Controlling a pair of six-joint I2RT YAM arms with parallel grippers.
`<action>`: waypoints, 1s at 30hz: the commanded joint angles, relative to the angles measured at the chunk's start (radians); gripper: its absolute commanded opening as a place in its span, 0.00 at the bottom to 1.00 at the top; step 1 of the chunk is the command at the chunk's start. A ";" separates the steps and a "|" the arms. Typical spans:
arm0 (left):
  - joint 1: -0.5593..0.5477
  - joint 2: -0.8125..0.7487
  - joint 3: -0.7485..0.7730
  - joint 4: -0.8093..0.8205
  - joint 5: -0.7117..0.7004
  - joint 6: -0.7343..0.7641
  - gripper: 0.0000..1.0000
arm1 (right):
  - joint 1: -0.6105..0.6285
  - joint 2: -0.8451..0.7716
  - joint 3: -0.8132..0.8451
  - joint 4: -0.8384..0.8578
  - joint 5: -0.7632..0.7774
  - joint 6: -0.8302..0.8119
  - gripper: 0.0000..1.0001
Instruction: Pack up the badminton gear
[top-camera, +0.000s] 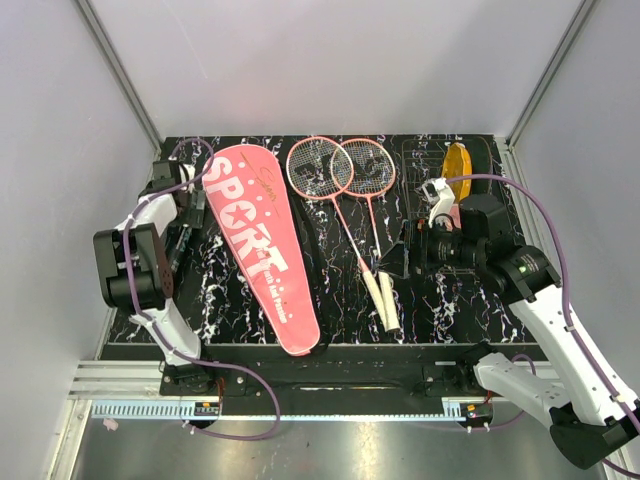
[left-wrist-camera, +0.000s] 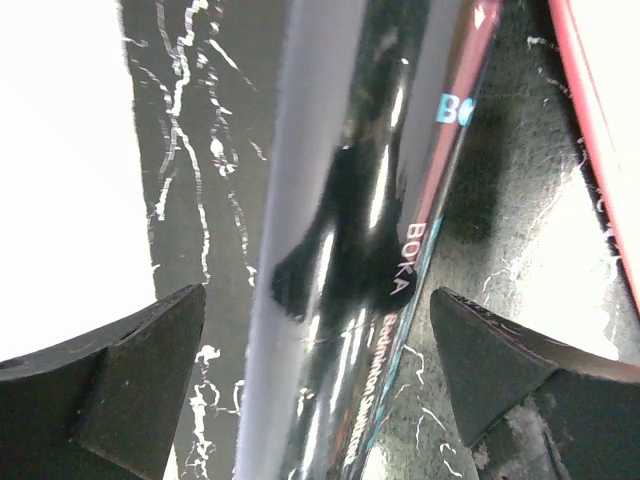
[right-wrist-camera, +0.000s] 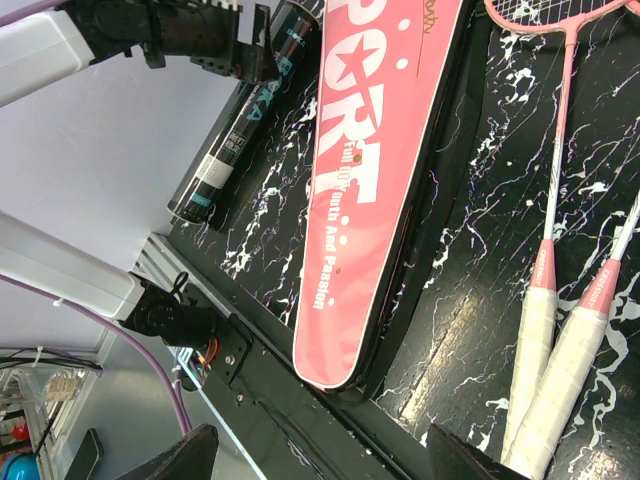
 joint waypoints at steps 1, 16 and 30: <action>0.005 -0.114 -0.002 0.037 -0.024 -0.049 0.99 | 0.004 -0.005 0.027 0.030 0.003 -0.014 0.88; -0.092 -0.445 -0.032 -0.044 0.064 -0.380 0.90 | 0.004 0.174 -0.071 0.195 0.001 0.141 0.87; -0.616 -0.626 -0.382 0.098 0.055 -0.909 0.73 | 0.182 0.765 -0.149 0.761 -0.025 0.324 0.52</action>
